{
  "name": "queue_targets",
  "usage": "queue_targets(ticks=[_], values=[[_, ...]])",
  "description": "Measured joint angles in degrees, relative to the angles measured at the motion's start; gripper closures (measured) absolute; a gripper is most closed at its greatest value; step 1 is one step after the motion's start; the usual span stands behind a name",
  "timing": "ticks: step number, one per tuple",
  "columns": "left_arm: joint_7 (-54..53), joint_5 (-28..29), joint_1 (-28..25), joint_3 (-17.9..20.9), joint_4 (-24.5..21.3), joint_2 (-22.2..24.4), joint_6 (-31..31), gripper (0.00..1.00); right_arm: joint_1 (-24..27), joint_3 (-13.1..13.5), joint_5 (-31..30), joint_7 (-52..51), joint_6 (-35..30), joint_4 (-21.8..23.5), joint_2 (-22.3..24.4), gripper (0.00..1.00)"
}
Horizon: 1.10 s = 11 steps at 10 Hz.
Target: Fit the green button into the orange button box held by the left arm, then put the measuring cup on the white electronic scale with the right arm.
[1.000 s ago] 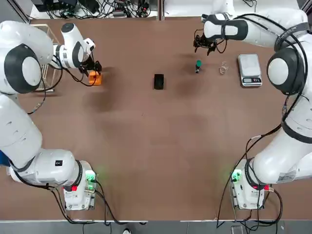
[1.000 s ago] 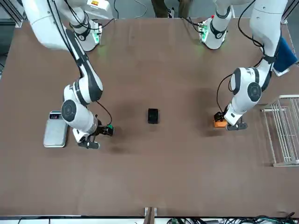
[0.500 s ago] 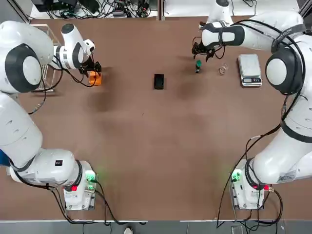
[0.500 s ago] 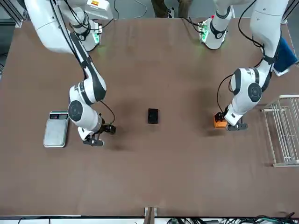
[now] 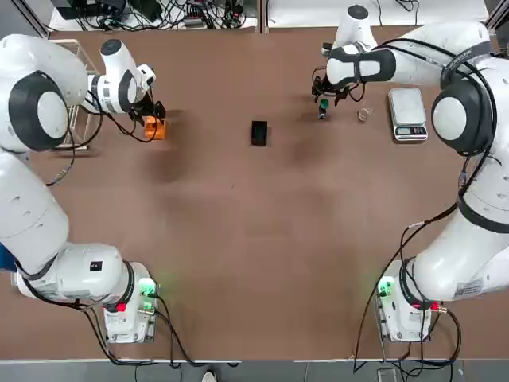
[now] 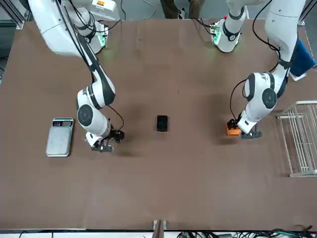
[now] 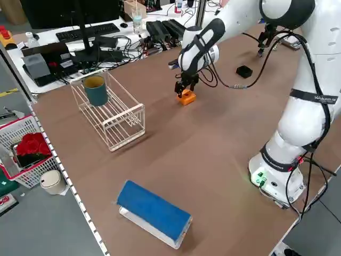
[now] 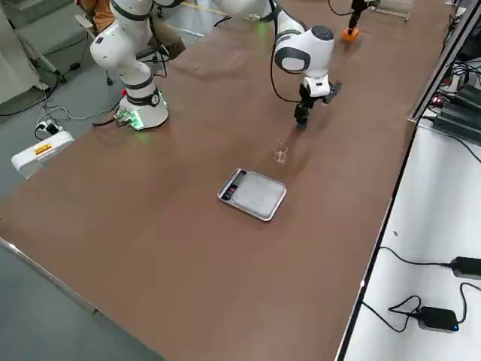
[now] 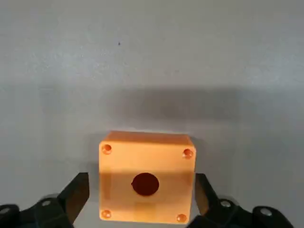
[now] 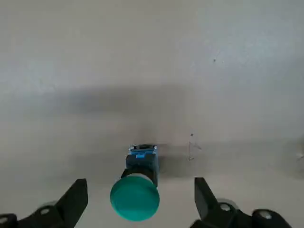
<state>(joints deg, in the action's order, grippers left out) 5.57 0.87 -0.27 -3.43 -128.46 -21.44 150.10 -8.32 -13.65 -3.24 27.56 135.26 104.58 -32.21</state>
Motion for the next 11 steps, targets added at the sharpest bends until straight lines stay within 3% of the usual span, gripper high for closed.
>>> queue_targets(ticks=[3,11], values=[[0.00,0.77,0.00,0.00,0.00,-0.01,0.12,0.02,-0.46,0.00,-0.56,1.20,0.08,0.07,0.00,0.14],[0.20,0.78,0.00,-0.06,0.00,-0.01,0.28,0.02,-0.43,0.12,-0.69,1.29,1.82,0.87,-0.01,0.33]])
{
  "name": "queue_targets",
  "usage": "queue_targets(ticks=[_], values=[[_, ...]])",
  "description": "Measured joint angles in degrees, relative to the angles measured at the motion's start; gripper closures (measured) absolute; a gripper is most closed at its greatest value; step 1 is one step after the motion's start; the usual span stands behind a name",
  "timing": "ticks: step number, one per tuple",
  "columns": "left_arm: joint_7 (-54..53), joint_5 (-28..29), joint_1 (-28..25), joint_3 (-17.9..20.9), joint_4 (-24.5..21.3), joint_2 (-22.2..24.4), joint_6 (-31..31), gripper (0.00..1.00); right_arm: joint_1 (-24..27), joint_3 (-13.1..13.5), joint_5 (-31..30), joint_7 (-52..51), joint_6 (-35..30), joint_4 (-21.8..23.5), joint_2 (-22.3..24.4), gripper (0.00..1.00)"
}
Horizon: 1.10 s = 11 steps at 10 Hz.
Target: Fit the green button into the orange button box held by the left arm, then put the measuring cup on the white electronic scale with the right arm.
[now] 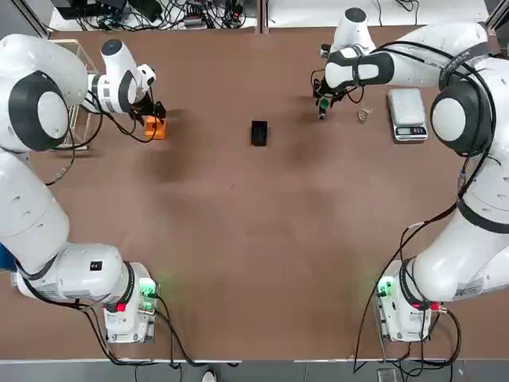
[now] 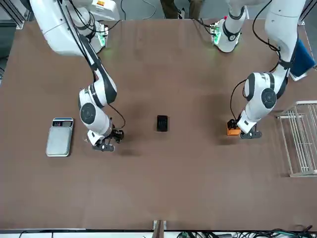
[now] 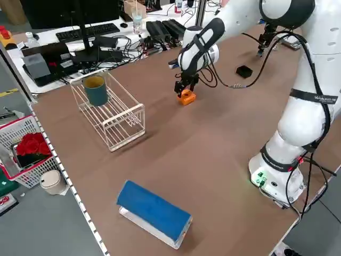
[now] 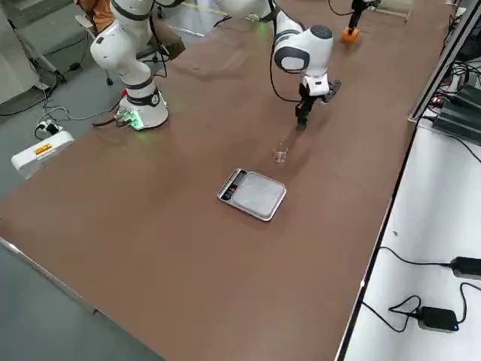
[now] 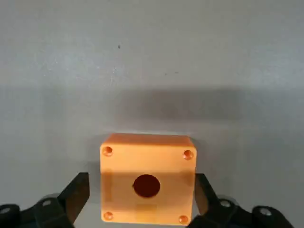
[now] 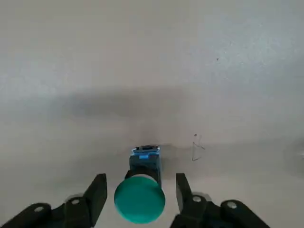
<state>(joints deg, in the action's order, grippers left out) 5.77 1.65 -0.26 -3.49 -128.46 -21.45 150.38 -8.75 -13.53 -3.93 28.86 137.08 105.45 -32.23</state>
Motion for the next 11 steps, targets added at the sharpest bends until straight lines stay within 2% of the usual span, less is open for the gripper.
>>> queue_targets(ticks=[3,7,11], values=[[0.14,0.00,0.09,-0.21,0.00,0.00,0.04,0.02,0.05,0.04,-0.48,0.04,0.50,0.41,0.00,0.36],[0.16,0.00,0.12,-0.25,0.00,-0.55,0.08,0.02,0.05,0.04,-0.52,0.09,0.60,0.46,0.00,0.52],[0.16,0.00,0.20,-0.33,0.01,-1.22,0.18,0.02,0.05,0.05,-0.56,0.12,0.62,0.56,0.00,0.59]])
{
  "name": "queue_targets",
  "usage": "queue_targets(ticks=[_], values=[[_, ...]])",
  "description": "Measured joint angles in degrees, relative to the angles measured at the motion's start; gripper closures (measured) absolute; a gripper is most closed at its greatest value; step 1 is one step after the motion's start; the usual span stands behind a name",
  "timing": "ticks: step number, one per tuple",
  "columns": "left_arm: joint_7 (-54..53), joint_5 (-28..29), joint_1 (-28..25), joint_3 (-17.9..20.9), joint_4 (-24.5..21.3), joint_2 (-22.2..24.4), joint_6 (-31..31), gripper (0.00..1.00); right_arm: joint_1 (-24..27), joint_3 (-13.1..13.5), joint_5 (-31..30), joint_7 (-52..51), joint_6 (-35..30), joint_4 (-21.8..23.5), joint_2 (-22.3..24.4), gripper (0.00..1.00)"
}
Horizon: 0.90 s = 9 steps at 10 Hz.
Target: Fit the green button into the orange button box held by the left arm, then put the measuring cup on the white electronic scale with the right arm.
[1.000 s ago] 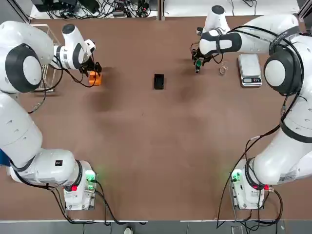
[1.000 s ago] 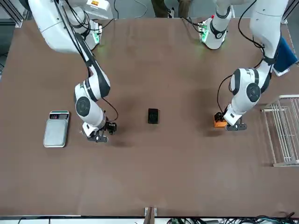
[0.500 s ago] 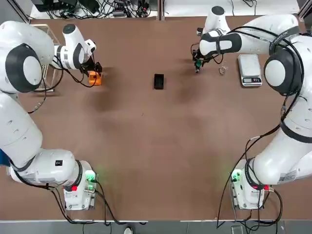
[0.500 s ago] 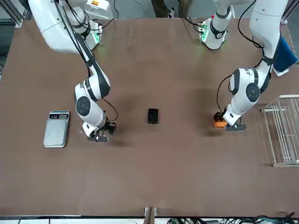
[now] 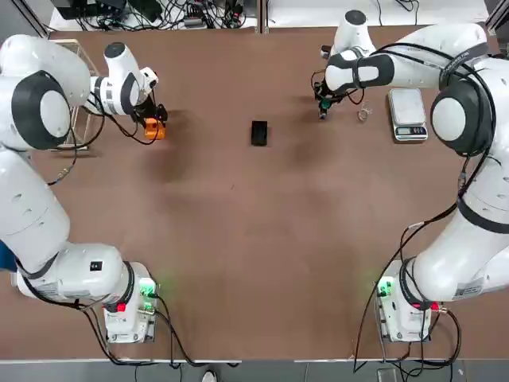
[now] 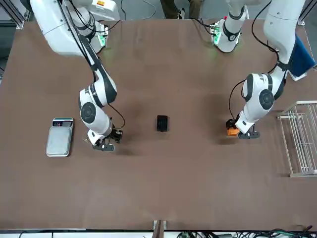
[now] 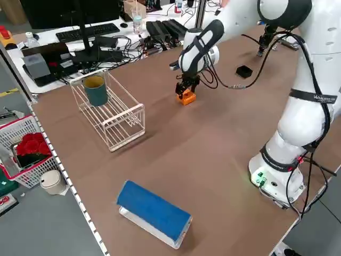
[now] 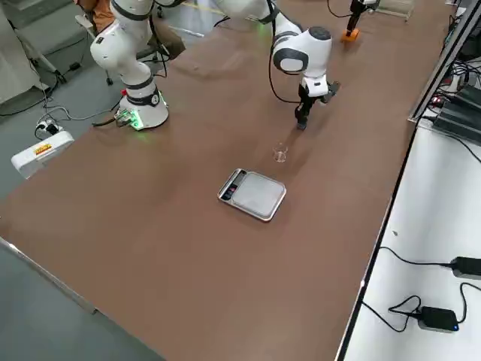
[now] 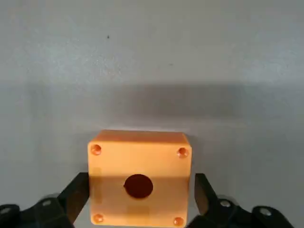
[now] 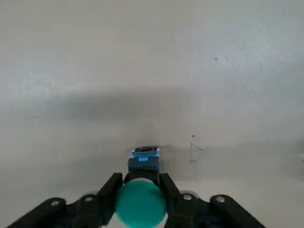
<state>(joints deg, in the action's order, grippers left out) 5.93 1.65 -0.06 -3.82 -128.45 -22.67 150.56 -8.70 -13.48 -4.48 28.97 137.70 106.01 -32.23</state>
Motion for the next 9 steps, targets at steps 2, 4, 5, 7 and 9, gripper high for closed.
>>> queue_targets(ticks=[2,4,5,7,9], values=[[0.00,0.00,0.00,0.00,0.00,-0.59,0.64,0.02,0.00,0.00,0.00,0.00,0.00,0.03,0.00,0.61],[0.00,0.00,0.00,0.00,0.00,-1.77,2.34,0.04,0.00,0.00,0.00,0.00,-0.02,0.01,0.00,0.61],[0.00,0.00,0.00,0.00,0.02,-2.14,2.71,0.08,-0.01,-0.04,-0.02,0.00,-0.59,-0.21,0.02,0.61],[-0.01,0.00,0.00,-0.01,0.15,-2.26,2.82,0.14,-0.06,-0.67,-0.02,0.63,-6.46,-3.09,0.41,0.61],[-0.01,0.00,0.00,-0.01,0.54,-2.24,2.84,0.14,-0.22,-4.06,-0.03,4.15,-14.08,-9.25,1.19,0.61]])
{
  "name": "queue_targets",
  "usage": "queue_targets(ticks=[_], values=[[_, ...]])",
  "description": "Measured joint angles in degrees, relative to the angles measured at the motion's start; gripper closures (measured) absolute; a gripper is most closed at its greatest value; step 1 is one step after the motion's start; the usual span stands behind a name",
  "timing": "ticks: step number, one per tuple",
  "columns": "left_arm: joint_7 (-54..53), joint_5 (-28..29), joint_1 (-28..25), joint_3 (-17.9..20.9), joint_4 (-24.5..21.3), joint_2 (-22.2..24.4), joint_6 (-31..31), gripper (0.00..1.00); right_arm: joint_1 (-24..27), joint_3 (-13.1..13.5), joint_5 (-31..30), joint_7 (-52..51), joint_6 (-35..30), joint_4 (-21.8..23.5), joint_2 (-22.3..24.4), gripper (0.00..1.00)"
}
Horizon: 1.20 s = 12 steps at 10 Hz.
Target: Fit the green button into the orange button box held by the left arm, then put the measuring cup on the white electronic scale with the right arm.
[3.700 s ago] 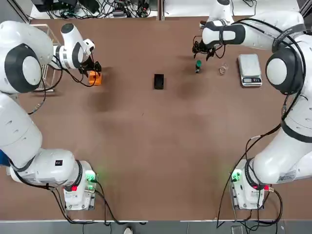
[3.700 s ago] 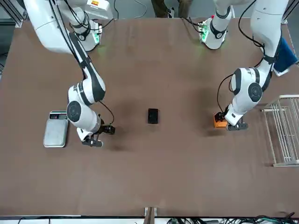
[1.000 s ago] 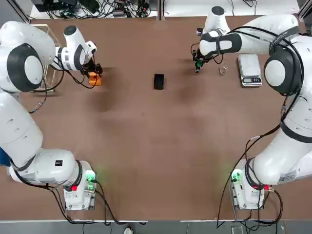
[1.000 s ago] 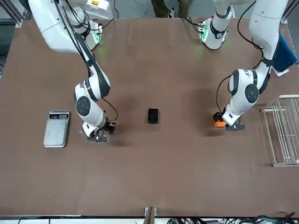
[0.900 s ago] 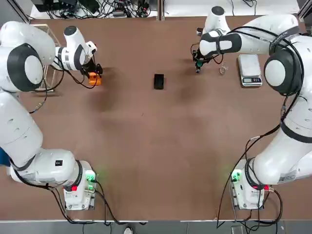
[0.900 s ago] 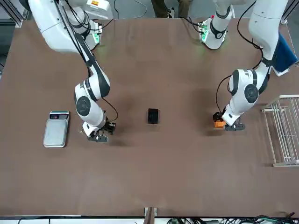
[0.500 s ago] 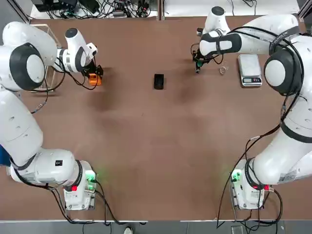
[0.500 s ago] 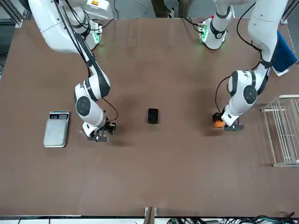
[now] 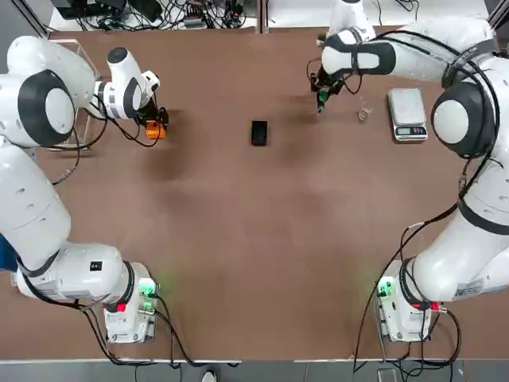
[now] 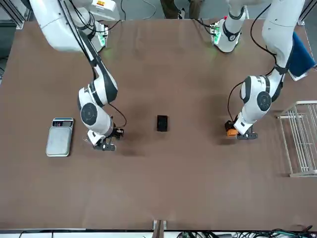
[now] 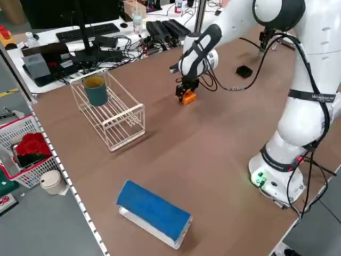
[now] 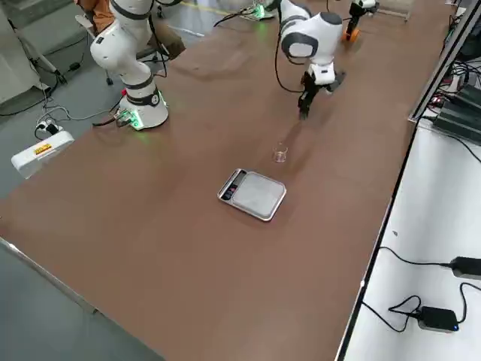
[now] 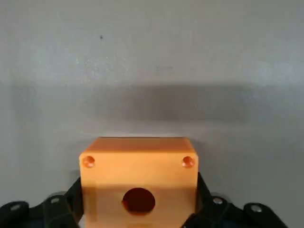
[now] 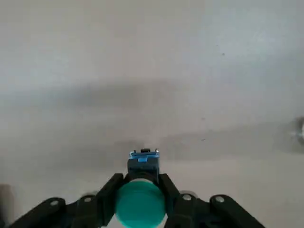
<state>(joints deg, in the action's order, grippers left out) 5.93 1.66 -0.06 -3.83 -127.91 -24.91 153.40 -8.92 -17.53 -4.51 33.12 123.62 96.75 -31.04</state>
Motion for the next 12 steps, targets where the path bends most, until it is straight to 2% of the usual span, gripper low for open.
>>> queue_targets(ticks=[2,5,9,12], values=[[0.00,0.00,0.01,-0.05,1.55,0.62,-0.37,0.14,-1.13,-3.56,0.00,4.47,-4.67,-5.78,0.85,0.61],[0.04,0.00,0.07,-1.88,7.87,3.06,-8.76,0.14,-3.43,-7.02,0.00,10.03,-5.13,-7.77,0.37,0.61],[2.95,-0.01,0.27,-4.12,17.22,3.59,-19.11,0.14,-11.32,-7.34,-3.57,17.28,-2.54,-13.11,-6.56,0.61],[3.52,-0.38,0.63,-5.83,23.01,3.46,-25.08,0.14,-13.49,-7.29,-6.21,19.15,-0.95,-15.34,-10.85,0.61]])
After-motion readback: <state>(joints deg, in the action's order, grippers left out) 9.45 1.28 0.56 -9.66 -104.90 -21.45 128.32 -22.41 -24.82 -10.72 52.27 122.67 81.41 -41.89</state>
